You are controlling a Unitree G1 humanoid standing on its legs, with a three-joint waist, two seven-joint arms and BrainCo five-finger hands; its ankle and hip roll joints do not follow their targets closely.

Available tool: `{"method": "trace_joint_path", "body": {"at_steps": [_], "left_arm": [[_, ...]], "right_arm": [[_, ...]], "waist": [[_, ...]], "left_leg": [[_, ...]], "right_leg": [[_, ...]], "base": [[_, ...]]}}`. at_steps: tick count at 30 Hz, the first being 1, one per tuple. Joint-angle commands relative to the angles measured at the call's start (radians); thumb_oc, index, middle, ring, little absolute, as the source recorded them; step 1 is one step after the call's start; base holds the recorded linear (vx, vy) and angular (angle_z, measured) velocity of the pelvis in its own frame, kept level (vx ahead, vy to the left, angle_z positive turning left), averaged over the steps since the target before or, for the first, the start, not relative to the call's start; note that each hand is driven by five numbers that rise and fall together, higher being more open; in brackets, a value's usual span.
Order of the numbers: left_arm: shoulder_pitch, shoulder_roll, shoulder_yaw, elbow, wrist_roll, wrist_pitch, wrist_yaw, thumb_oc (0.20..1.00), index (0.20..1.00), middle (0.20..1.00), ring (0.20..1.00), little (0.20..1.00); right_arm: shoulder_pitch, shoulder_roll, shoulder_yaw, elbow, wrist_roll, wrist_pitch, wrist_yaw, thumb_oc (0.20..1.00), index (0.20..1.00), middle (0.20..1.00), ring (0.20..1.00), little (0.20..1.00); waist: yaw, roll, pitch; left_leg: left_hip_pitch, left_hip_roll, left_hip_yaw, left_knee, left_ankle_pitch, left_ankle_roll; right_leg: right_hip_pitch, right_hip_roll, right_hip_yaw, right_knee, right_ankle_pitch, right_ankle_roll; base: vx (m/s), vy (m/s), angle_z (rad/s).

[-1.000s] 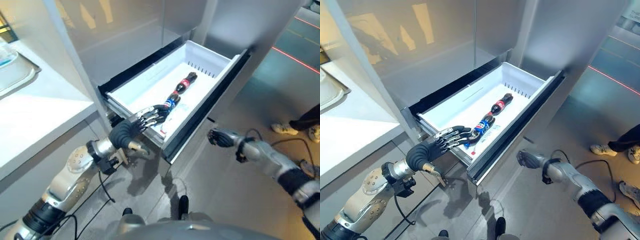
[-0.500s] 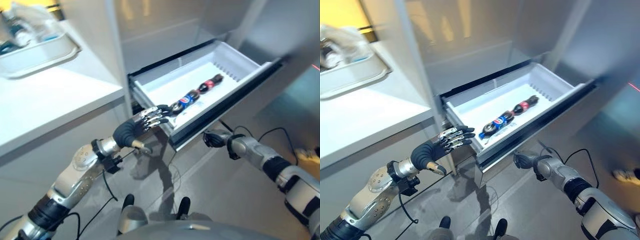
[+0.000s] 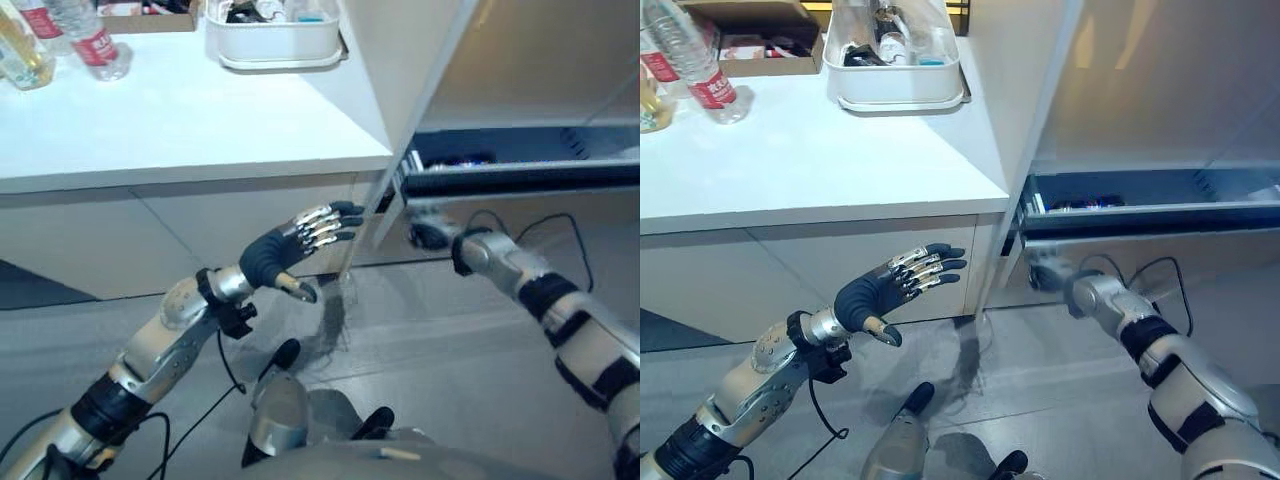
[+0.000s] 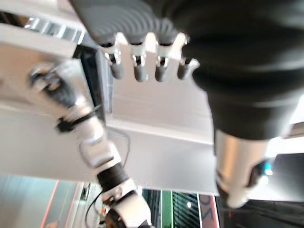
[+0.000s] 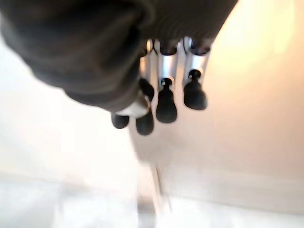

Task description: Take the drinks into the refrigerator

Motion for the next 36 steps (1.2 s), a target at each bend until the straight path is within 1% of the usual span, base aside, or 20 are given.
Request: {"method": "trace_joint_path", "body": {"at_steps": [1, 5, 7, 8, 9, 10, 11, 12, 17, 19, 21, 23, 25, 26, 28, 31, 33, 34, 35, 36], "left_arm": [[-0.049, -0.028, -0.017, -0.023, -0.035, -0.057, 0.017, 1.000, 1.000, 1.000, 1.000, 1.000], [-0.027, -0.030, 0.002, -0.024, -0.021, -0.057, 0.021, 1.000, 1.000, 1.000, 1.000, 1.000], [-0.014, -0.034, 0.014, -0.025, -0.008, -0.058, 0.021, 1.000, 1.000, 1.000, 1.000, 1.000], [-0.008, -0.037, 0.020, -0.023, -0.001, -0.059, 0.022, 1.000, 1.000, 1.000, 1.000, 1.000], [0.009, -0.037, 0.041, -0.025, 0.016, -0.064, 0.026, 1.000, 1.000, 1.000, 1.000, 1.000], [0.017, -0.038, 0.050, -0.024, 0.021, -0.064, 0.027, 1.000, 1.000, 1.000, 1.000, 1.000], [0.026, -0.041, 0.060, -0.019, 0.026, -0.065, 0.028, 1.000, 1.000, 1.000, 1.000, 1.000], [0.027, -0.040, 0.058, -0.020, 0.026, -0.065, 0.028, 1.000, 1.000, 1.000, 1.000, 1.000], [0.101, -0.060, 0.129, 0.086, 0.112, -0.106, 0.067, 1.000, 1.000, 1.000, 1.000, 1.000], [0.114, -0.068, 0.137, 0.127, 0.143, -0.120, 0.078, 1.000, 1.000, 1.000, 1.000, 1.000], [0.146, -0.109, 0.155, 0.285, 0.253, -0.155, 0.123, 1.000, 1.000, 1.000, 1.000, 1.000], [0.152, -0.122, 0.160, 0.342, 0.323, -0.181, 0.152, 1.000, 1.000, 1.000, 1.000, 1.000], [0.170, -0.174, 0.182, 0.538, 0.445, -0.214, 0.216, 1.000, 1.000, 1.000, 1.000, 1.000], [0.166, -0.179, 0.178, 0.545, 0.451, -0.220, 0.220, 1.000, 1.000, 1.000, 1.000, 1.000], [0.173, -0.217, 0.176, 0.711, 0.554, -0.240, 0.268, 1.000, 1.000, 1.000, 1.000, 1.000], [0.175, -0.252, 0.172, 0.840, 0.614, -0.239, 0.297, 1.000, 1.000, 1.000, 1.000, 1.000], [0.161, -0.322, 0.195, 1.098, 0.693, -0.203, 0.356, 1.000, 1.000, 1.000, 1.000, 1.000], [0.157, -0.326, 0.195, 1.104, 0.696, -0.206, 0.358, 1.000, 1.000, 1.000, 1.000, 1.000], [0.149, -0.382, 0.237, 1.297, 0.717, -0.168, 0.392, 1.000, 1.000, 1.000, 1.000, 1.000], [0.146, -0.401, 0.259, 1.374, 0.734, -0.146, 0.408, 1.000, 1.000, 1.000, 1.000, 1.000]], "right_arm": [[-0.156, 0.009, -0.037, -0.012, 0.066, 0.006, -0.088, 0.200, 0.200, 0.200, 0.200, 0.200], [-0.056, 0.023, -0.072, -0.015, 0.075, 0.008, -0.073, 0.200, 0.200, 0.200, 0.200, 0.200], [0.037, 0.037, -0.106, -0.032, 0.095, 0.005, -0.056, 0.200, 0.200, 0.200, 0.200, 0.200], [0.079, 0.040, -0.127, -0.041, 0.107, 0.001, -0.054, 0.200, 0.200, 0.200, 0.200, 0.200], [0.175, 0.048, -0.176, -0.074, 0.136, -0.006, -0.047, 0.200, 0.200, 0.200, 0.200, 0.200], [0.218, 0.046, -0.195, -0.088, 0.148, -0.009, -0.037, 0.200, 0.200, 0.200, 0.200, 0.200], [0.266, 0.046, -0.227, -0.093, 0.163, -0.011, -0.036, 0.799, 0.799, 0.799, 0.799, 0.799], [0.271, 0.045, -0.229, -0.096, 0.163, -0.010, -0.036, 1.000, 1.000, 1.000, 1.000, 1.000], [0.523, 0.092, -0.393, -0.141, 0.317, -0.034, -0.029, 1.000, 1.000, 1.000, 1.000, 1.000], [0.558, 0.103, -0.414, -0.140, 0.344, -0.042, -0.026, 1.000, 1.000, 1.000, 1.000, 1.000], [0.641, 0.134, -0.463, -0.122, 0.419, -0.055, -0.016, 1.000, 1.000, 1.000, 1.000, 1.000], [0.670, 0.149, -0.480, -0.111, 0.447, -0.059, -0.011, 1.000, 1.000, 1.000, 1.000, 1.000], [0.727, 0.169, -0.505, -0.080, 0.484, -0.066, -0.002, 1.000, 1.000, 1.000, 1.000, 1.000], [0.728, 0.167, -0.505, -0.081, 0.484, -0.066, -0.001, 1.000, 1.000, 1.000, 1.000, 1.000], [0.781, 0.190, -0.535, -0.026, 0.522, -0.066, 0.002, 1.000, 1.000, 1.000, 1.000, 1.000], [0.797, 0.208, -0.541, 0.033, 0.547, -0.067, 0.009, 1.000, 1.000, 1.000, 1.000, 1.000], [0.805, 0.222, -0.538, 0.099, 0.549, -0.056, 0.012, 1.000, 1.000, 1.000, 1.000, 1.000], [0.803, 0.221, -0.538, 0.101, 0.549, -0.057, 0.012, 1.000, 1.000, 1.000, 1.000, 1.000], [0.804, 0.236, -0.528, 0.154, 0.542, -0.047, 0.020, 1.000, 1.000, 1.000, 1.000, 1.000], [0.806, 0.245, -0.524, 0.180, 0.536, -0.040, 0.020, 1.000, 1.000, 1.000, 1.000, 1.000]], "waist": [[0.037, -0.049, -0.041], [0.030, -0.050, -0.043], [0.022, -0.043, -0.037], [0.010, -0.048, -0.042], [-0.007, -0.039, -0.034], [-0.017, -0.038, -0.034], [-0.027, -0.038, -0.034], [-0.024, -0.038, -0.036], [-0.097, -0.031, -0.032], [-0.105, -0.029, -0.032], [-0.143, -0.027, -0.039], [-0.148, -0.026, -0.041], [-0.177, -0.022, -0.044], [-0.172, -0.021, -0.044], [-0.191, -0.013, -0.045], [-0.201, -0.008, -0.044], [-0.215, -0.004, -0.041], [-0.212, -0.003, -0.039], [-0.217, -0.002, -0.039], [-0.219, -0.002, -0.042]], "left_leg": [[0.077, -0.063, 0.089, -0.086, -0.033, 0.077], [0.087, -0.062, 0.106, -0.086, -0.039, 0.084], [0.081, -0.066, 0.116, -0.081, -0.019, 0.093], [0.093, -0.059, 0.121, -0.087, -0.042, 0.090], [0.085, -0.064, 0.133, -0.083, -0.020, 0.097], [0.087, -0.062, 0.138, -0.084, -0.021, 0.097], [0.089, -0.058, 0.145, -0.086, -0.022, 0.098], [0.089, -0.058, 0.147, -0.087, -0.022, 0.098], [0.105, -0.041, 0.212, -0.090, -0.036, 0.103], [0.109, -0.037, 0.229, -0.091, -0.039, 0.104], [0.114, -0.030, 0.262, -0.093, -0.039, 0.108], [0.118, -0.028, 0.278, -0.094, -0.044, 0.108], [0.133, -0.024, 0.308, -0.094, -0.054, 0.113], [0.134, -0.023, 0.313, -0.094, -0.055, 0.114], [0.148, -0.019, 0.343, -0.093, -0.064, 0.116], [0.156, -0.015, 0.362, -0.092, -0.068, 0.118], [0.169, -0.016, 0.398, -0.087, -0.078, 0.126], [0.171, -0.016, 0.402, -0.087, -0.079, 0.126], [0.186, -0.019, 0.425, -0.086, -0.087, 0.132], [0.192, -0.018, 0.435, -0.086, -0.090, 0.134]], "right_leg": [[0.036, 0.039, 0.008, 0.104, -0.097, -0.038], [0.035, 0.037, 0.025, 0.095, -0.086, -0.034], [0.026, 0.029, 0.014, 0.089, -0.050, -0.038], [0.032, 0.036, 0.035, 0.088, -0.073, -0.030], [0.022, 0.030, 0.029, 0.079, -0.038, -0.033], [0.022, 0.031, 0.035, 0.075, -0.037, -0.033], [0.020, 0.031, 0.043, 0.070, -0.034, -0.033], [0.020, 0.032, 0.044, 0.069, -0.033, -0.033], [-0.001, 0.044, 0.111, 0.041, -0.011, -0.029], [-0.006, 0.047, 0.129, 0.035, -0.008, -0.028], [-0.023, 0.055, 0.168, 0.015, 0.011, -0.026], [-0.028, 0.057, 0.186, 0.013, 0.015, -0.025], [-0.040, 0.064, 0.223, 0.011, 0.022, -0.022], [-0.041, 0.064, 0.228, 0.012, 0.022, -0.022], [-0.049, 0.070, 0.262, 0.009, 0.028, -0.017], [-0.057, 0.074, 0.289, 0.007, 0.032, -0.014], [-0.071, 0.079, 0.336, 0.005, 0.041, -0.012], [-0.071, 0.079, 0.339, 0.006, 0.041, -0.012], [-0.072, 0.087, 0.375, -0.002, 0.046, -0.012], [-0.072, 0.091, 0.390, -0.007, 0.047, -0.011]], "base": [[0.00, 0.049, 0.08], [-0.04, 0.064, -0.02], [-0.06, 0.096, -0.20], [-0.03, 0.058, -0.15], [-0.02, 0.060, -0.12], [-0.11, 0.128, -0.20], [-0.01, 0.026, -0.34], [-0.01, 0.038, -0.33], [-0.01, 0.048, -0.39], [-0.01, 0.039, -0.46], [-0.01, 0.075, -0.54], [0.00, 0.037, -0.56], [0.01, 0.047, -0.47], [0.02, 0.042, -0.37], [0.01, 0.046, -0.52], [0.00, 0.037, -0.37], [0.00, 0.051, -0.42], [0.02, 0.054, -0.53], [0.02, 0.047, -0.54], [0.02, 0.046, -0.51]]}}
